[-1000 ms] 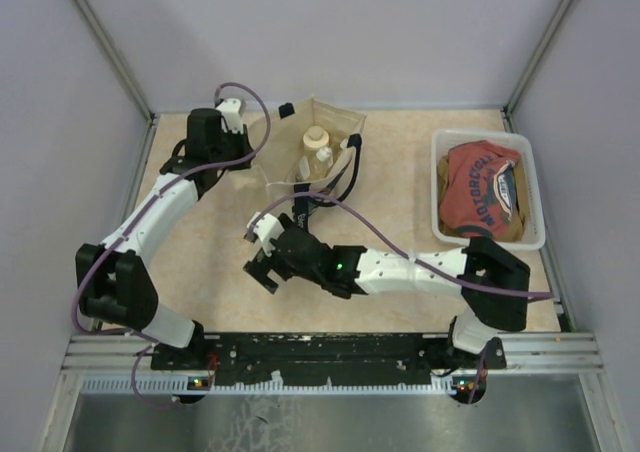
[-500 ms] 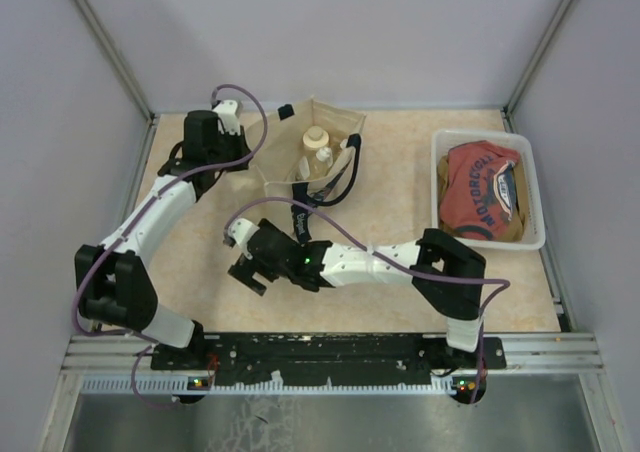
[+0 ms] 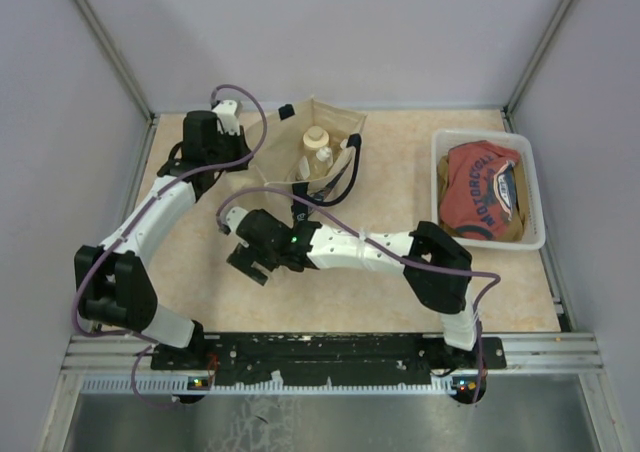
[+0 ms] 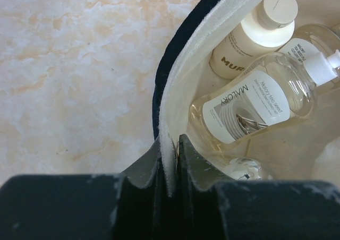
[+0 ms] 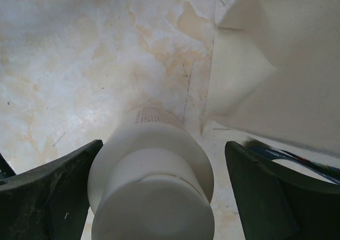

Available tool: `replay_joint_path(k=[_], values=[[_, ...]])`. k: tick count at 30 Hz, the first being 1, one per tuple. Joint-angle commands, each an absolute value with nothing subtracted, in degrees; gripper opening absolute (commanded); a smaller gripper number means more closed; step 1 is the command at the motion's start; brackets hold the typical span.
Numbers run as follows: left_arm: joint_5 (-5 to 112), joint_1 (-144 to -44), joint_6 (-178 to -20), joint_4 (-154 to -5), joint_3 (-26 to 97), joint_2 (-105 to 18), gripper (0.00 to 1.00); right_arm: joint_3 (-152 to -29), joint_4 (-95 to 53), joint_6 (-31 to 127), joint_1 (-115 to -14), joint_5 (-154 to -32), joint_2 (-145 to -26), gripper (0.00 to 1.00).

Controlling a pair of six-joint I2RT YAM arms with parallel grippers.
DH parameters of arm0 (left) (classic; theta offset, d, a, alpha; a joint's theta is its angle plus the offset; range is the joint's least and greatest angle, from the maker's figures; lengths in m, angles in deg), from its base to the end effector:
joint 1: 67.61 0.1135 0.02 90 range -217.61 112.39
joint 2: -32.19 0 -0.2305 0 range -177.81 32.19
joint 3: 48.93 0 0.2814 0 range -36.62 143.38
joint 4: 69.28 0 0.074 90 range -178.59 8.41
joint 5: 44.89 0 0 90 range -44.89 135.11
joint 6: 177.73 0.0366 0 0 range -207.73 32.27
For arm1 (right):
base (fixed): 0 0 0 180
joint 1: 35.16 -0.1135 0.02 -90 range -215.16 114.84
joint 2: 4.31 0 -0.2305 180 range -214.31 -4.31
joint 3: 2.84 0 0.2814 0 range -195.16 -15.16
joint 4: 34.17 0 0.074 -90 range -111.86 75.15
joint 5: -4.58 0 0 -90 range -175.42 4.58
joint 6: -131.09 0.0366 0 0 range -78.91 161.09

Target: Place the personal care products into the canvas bag

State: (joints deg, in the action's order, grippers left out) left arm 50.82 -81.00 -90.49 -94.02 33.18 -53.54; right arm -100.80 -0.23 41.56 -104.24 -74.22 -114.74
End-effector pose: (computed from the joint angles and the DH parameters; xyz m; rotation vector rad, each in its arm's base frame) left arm 0.3696 -0.0917 0.2731 0.2535 2.0591 -0.2762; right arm 0.1677 0.4187 0.1891 -1.2684 2.0251 0.3523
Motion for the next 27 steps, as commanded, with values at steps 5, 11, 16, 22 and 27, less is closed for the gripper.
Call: replay_joint_path(k=[5, 11, 16, 22, 27], values=[[50.9, -80.29, -89.15, -91.1, 31.95, -52.18, 0.0, -103.18, 6.79, 39.77, -103.82, -74.95, -115.45, 0.95], [51.05, -80.26, -89.31, -90.84, 31.56, -52.18, 0.0, -105.12, 8.35, 38.34, -103.77, -75.73, -117.23, 0.88], [51.09, -80.23, -89.33, -90.69, 31.47, -52.33, 0.0, -105.05, 7.25, 38.23, -103.83, -76.0, -117.65, 0.58], [51.39, -80.18, -89.33, -90.57, 31.38, -52.52, 0.0, -102.58, 5.17, 39.06, -103.81, -74.49, -115.36, 0.21], [51.51, -80.18, -89.58, -90.42, 31.3, -52.58, 0.0, -101.89, 6.18, 39.14, -103.81, -73.31, -114.61, 0.4]])
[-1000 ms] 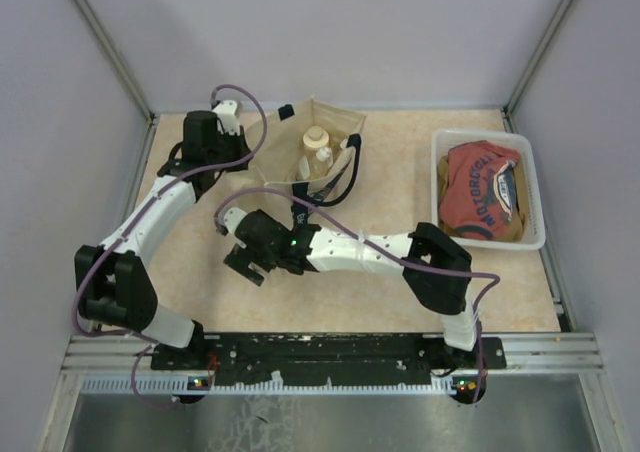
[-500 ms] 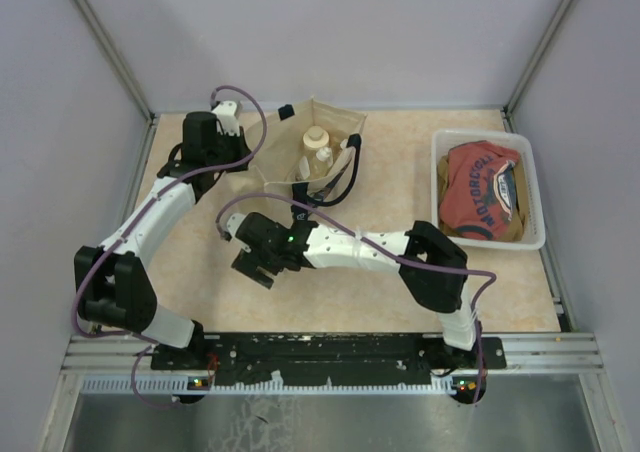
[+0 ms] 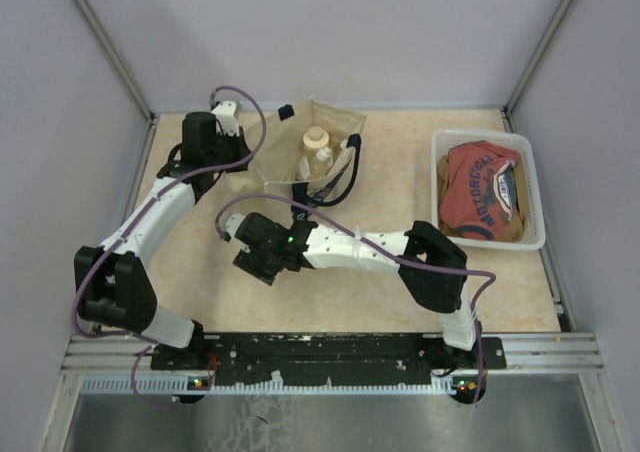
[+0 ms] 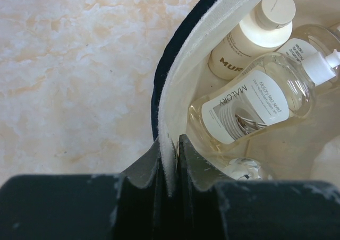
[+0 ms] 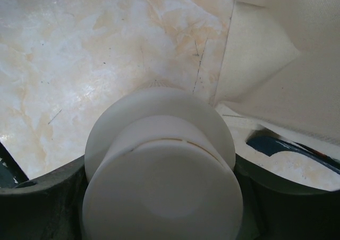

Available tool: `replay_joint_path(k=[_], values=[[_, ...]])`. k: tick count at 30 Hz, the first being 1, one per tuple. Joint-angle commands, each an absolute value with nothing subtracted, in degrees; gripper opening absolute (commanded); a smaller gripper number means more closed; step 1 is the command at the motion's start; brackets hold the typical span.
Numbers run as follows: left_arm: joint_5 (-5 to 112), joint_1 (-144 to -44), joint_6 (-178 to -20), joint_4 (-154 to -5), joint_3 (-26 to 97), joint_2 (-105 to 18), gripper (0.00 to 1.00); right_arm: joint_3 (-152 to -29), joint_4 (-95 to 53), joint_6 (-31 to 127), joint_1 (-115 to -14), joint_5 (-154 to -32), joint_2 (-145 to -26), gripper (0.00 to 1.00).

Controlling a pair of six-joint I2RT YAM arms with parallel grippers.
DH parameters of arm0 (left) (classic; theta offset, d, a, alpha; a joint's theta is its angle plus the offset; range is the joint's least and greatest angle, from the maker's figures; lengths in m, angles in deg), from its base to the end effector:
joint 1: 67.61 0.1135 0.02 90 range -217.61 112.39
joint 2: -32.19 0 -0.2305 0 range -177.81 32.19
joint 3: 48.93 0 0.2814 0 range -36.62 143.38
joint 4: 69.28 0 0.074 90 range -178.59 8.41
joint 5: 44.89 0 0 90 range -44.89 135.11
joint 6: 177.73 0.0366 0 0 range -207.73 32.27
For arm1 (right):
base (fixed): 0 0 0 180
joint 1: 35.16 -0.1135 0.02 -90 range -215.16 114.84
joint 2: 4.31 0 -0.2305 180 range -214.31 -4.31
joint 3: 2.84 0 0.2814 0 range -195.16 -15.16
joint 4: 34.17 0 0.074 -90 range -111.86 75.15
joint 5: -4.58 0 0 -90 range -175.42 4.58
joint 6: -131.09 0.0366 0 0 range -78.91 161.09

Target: Place the personal care products into the canvas bag

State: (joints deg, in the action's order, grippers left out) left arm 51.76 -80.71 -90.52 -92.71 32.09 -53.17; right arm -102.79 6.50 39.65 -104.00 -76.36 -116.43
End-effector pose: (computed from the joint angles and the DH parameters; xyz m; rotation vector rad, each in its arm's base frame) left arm 0.3688 -0.0902 0.2705 0.2575 2.0485 -0.2909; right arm 0.1672 0.4161 0.1799 -1.3851 2.0836 0.3016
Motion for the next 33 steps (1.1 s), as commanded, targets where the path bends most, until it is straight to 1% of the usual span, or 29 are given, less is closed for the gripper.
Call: replay_joint_path(k=[1, 3, 4, 5, 13, 21, 27, 33], values=[[51.58, -80.18, -89.62, -90.4, 31.27, -52.62, 0.0, -101.89, 6.7, 39.22, -103.81, -73.13, -114.61, 0.54], [51.7, -80.18, -89.59, -90.39, 31.39, -52.78, 0.0, -102.17, 7.92, 39.3, -103.81, -72.68, -114.41, 0.86], [51.7, -80.14, -89.61, -90.5, 31.47, -52.8, 0.0, -102.61, 8.9, 39.26, -103.76, -72.46, -114.13, 0.97], [51.7, -80.17, -89.57, -90.58, 31.45, -52.85, 0.0, -103.39, 10.39, 39.04, -103.68, -72.46, -113.95, 0.99], [52.0, -80.18, -89.77, -90.73, 31.51, -52.49, 0.0, -115.45, 25.51, 36.66, -101.51, -75.18, -114.42, 0.99], [52.05, -80.18, -89.31, -91.77, 32.59, -52.12, 0.0, -130.26, 39.61, 31.89, -100.23, -78.46, -121.65, 0.99], [51.79, -80.11, -88.7, -92.15, 32.72, -52.21, 0.0, -131.52, 41.7, 31.35, -100.18, -82.75, -123.61, 0.99], [52.2, -80.09, -88.87, -91.88, 32.59, -52.62, 0.0, -130.82, 41.01, 30.98, -100.13, -84.51, -124.14, 0.99]])
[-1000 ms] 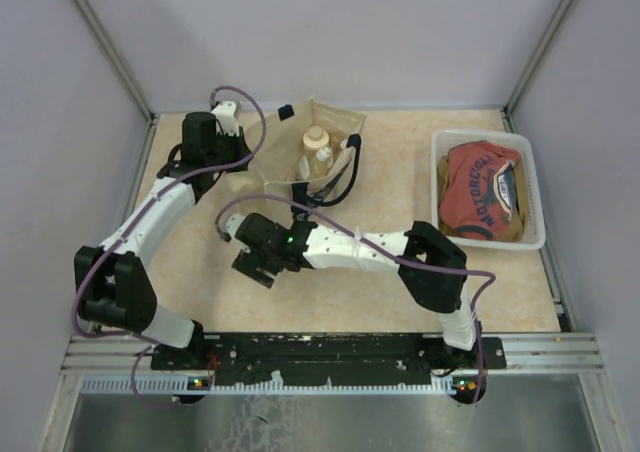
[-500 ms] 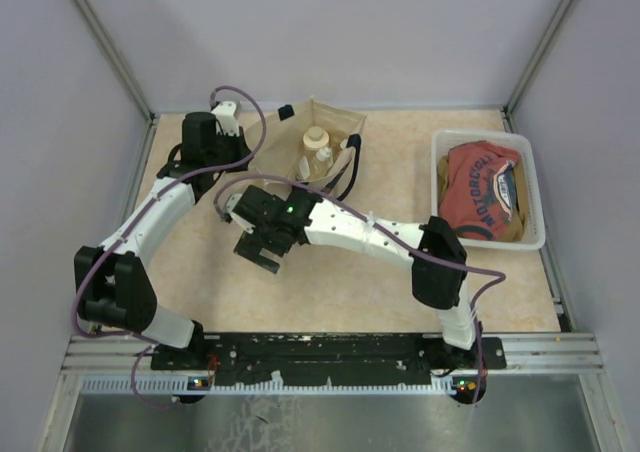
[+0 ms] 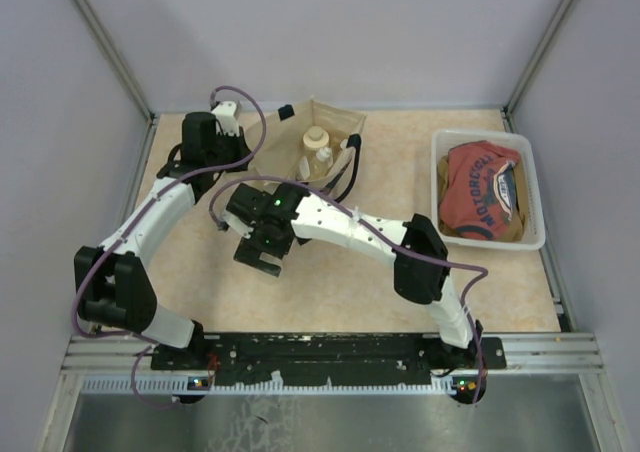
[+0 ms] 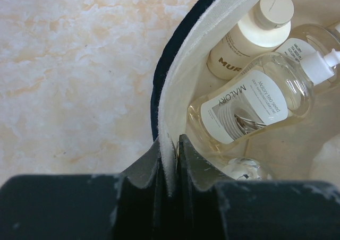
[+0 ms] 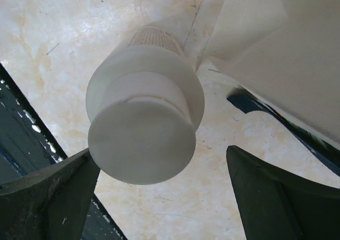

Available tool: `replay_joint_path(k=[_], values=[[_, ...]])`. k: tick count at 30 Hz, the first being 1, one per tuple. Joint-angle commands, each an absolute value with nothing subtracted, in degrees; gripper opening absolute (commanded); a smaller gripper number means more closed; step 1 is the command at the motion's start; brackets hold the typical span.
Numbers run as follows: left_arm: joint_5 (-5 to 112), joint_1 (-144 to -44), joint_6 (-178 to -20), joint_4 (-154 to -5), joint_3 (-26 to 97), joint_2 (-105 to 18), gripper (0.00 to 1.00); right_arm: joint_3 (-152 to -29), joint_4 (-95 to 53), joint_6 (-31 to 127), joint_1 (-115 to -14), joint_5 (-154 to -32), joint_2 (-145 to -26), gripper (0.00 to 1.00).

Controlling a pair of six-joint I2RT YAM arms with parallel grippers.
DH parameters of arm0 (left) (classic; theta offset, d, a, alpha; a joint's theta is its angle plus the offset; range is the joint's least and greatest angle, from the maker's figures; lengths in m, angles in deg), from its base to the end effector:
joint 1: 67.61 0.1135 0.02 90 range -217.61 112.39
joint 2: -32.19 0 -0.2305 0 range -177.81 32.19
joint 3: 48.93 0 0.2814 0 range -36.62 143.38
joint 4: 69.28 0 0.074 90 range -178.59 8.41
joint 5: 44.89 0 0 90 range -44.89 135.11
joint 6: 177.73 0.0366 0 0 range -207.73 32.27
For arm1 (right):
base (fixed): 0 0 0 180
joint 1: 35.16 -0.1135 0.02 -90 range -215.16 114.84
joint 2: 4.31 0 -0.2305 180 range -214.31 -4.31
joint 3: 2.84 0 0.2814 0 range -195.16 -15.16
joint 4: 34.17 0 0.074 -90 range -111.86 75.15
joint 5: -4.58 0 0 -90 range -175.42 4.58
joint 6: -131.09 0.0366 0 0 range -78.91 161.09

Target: Place the personal care products into the canvas bag

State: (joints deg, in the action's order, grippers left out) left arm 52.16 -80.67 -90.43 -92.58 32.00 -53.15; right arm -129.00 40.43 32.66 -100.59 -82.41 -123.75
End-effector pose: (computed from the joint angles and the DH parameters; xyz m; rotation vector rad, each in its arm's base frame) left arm 0.3687 -0.0901 0.2703 0.2626 2.0468 -0.2967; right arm 0.1907 0.4124 0.2448 -1.6536 2.2237 0.1945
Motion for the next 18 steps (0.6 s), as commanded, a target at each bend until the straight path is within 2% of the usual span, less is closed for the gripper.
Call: replay_joint_path(k=[1, 18], values=[[52.2, -80.09, -88.92, -91.85, 32.51, -52.69, 0.0, -130.86, 40.76, 30.91, -100.14, -84.84, -124.17, 0.99], [52.41, -79.96, -88.88, -91.52, 32.15, -52.93, 0.0, -135.56, 40.93, 30.75, -101.64, -85.5, -129.93, 0.99]])
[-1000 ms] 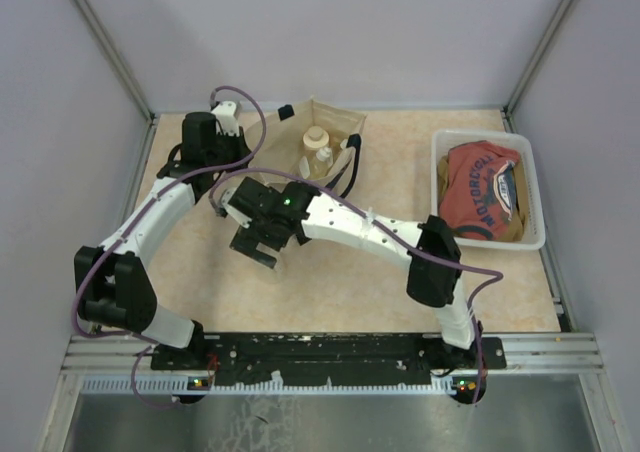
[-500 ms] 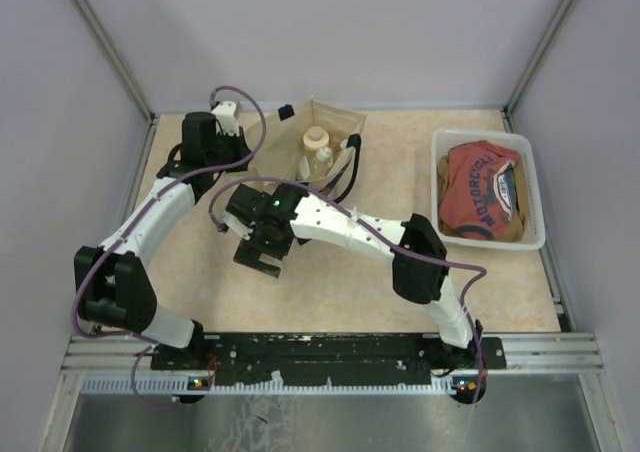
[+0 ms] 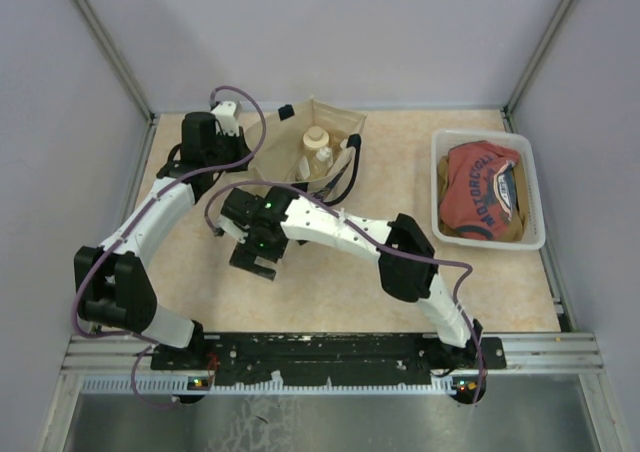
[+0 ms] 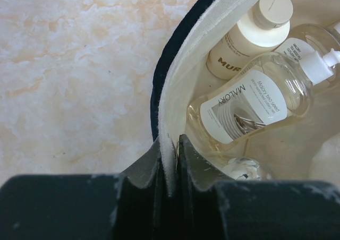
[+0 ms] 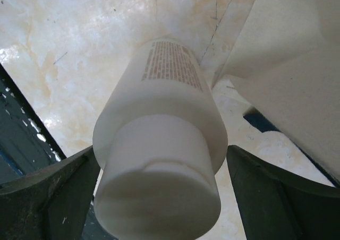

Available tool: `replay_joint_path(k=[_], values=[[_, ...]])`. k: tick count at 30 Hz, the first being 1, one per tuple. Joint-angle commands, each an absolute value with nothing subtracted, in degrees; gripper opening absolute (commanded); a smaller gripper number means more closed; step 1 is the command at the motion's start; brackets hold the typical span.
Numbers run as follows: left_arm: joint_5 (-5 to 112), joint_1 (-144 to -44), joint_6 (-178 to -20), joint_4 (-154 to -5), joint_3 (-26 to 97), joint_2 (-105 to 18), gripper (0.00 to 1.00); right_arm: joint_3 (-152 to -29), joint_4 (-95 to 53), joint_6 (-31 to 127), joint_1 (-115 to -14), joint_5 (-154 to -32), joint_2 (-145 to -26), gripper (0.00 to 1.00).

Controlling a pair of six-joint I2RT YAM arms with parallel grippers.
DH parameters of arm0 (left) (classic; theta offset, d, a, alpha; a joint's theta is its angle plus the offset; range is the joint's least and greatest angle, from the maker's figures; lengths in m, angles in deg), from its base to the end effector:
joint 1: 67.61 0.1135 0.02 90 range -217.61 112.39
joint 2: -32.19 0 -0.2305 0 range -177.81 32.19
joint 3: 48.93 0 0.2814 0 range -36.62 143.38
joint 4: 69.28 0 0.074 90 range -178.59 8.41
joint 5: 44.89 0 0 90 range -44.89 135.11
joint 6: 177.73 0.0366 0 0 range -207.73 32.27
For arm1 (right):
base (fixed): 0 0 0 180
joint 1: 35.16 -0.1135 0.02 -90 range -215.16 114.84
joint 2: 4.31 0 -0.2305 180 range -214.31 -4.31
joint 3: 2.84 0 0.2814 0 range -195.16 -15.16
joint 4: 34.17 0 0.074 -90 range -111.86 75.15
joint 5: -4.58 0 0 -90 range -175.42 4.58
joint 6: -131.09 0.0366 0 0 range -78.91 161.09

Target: Place the personal care products into the canvas bag

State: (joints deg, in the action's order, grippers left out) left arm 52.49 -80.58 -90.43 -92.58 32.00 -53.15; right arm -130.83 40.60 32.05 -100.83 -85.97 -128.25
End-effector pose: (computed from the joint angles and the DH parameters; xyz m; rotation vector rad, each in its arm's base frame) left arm 0.3688 -0.0898 0.2703 0.2646 2.0466 -0.3016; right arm 0.1916 0.4247 0.2202 -1.7250 2.2561 0.2408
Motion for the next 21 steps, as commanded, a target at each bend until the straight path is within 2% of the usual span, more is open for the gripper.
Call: replay_joint_path(k=[1, 12, 14, 15, 19, 21], values=[[52.43, -79.92, -88.87, -91.45, 32.11, -52.89, 0.0, -136.14, 41.3, 30.67, -101.68, -85.38, -130.44, 0.99], [52.55, -79.74, -88.92, -91.2, 31.54, -52.36, 0.0, -137.13, 43.62, 30.98, -102.18, -83.03, -132.88, 0.97], [52.66, -79.67, -88.97, -91.09, 31.43, -52.44, 0.0, -136.42, 43.29, 30.98, -102.14, -83.66, -132.85, 0.88], [52.67, -79.65, -88.96, -91.04, 31.36, -52.45, 0.0, -136.19, 43.14, 30.98, -102.16, -83.92, -132.88, 0.8], [52.75, -79.65, -89.05, -91.11, 31.28, -52.45, 0.0, -134.64, 41.81, 31.47, -102.14, -83.87, -132.24, 0.41], [52.68, -79.65, -89.06, -91.09, 31.18, -52.37, 0.0, -132.69, 39.92, 32.11, -102.19, -83.75, -130.8, 0.37]])
